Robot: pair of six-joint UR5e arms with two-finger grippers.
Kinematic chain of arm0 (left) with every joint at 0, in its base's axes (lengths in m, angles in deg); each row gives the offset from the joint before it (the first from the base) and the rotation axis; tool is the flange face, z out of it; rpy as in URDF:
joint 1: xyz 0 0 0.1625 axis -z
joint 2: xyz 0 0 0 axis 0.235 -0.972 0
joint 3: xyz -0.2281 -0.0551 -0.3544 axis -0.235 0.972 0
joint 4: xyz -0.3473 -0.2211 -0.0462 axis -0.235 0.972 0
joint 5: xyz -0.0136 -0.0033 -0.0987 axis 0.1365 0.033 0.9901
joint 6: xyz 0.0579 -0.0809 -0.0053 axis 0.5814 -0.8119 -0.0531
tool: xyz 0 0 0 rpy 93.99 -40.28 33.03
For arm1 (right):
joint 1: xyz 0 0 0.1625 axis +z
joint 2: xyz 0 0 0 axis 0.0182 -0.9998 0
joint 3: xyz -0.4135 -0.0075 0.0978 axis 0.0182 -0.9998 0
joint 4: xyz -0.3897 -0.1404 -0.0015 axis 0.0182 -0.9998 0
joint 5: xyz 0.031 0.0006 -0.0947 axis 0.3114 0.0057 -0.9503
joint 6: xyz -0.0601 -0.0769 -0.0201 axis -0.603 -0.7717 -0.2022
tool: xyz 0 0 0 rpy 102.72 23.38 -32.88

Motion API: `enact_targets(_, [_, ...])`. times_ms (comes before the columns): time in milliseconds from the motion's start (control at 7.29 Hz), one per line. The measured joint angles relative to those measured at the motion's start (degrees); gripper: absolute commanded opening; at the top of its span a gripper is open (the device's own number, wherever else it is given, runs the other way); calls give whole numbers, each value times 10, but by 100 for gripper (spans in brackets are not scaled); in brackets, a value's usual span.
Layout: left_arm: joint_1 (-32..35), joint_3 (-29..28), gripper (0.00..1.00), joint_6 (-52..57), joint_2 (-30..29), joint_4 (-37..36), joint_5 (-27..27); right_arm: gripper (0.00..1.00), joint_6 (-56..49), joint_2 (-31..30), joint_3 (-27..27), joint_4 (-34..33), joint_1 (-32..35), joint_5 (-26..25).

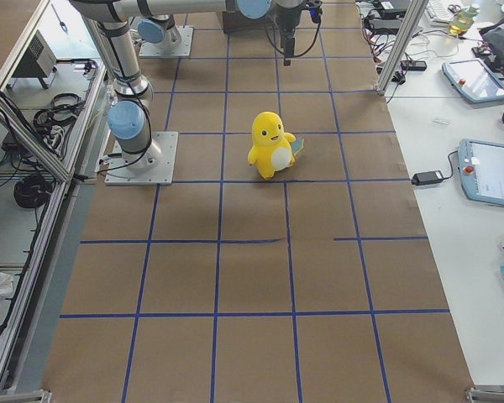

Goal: Pull drawer sideways
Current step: 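Pull the handle with the left gripper, sliding the drawer away from the cabinet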

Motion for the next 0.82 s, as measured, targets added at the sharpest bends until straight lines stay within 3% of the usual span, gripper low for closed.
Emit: enact_targets(824, [25, -7, 31, 6, -1, -14, 22, 100, 0, 0, 0, 0, 0, 0])
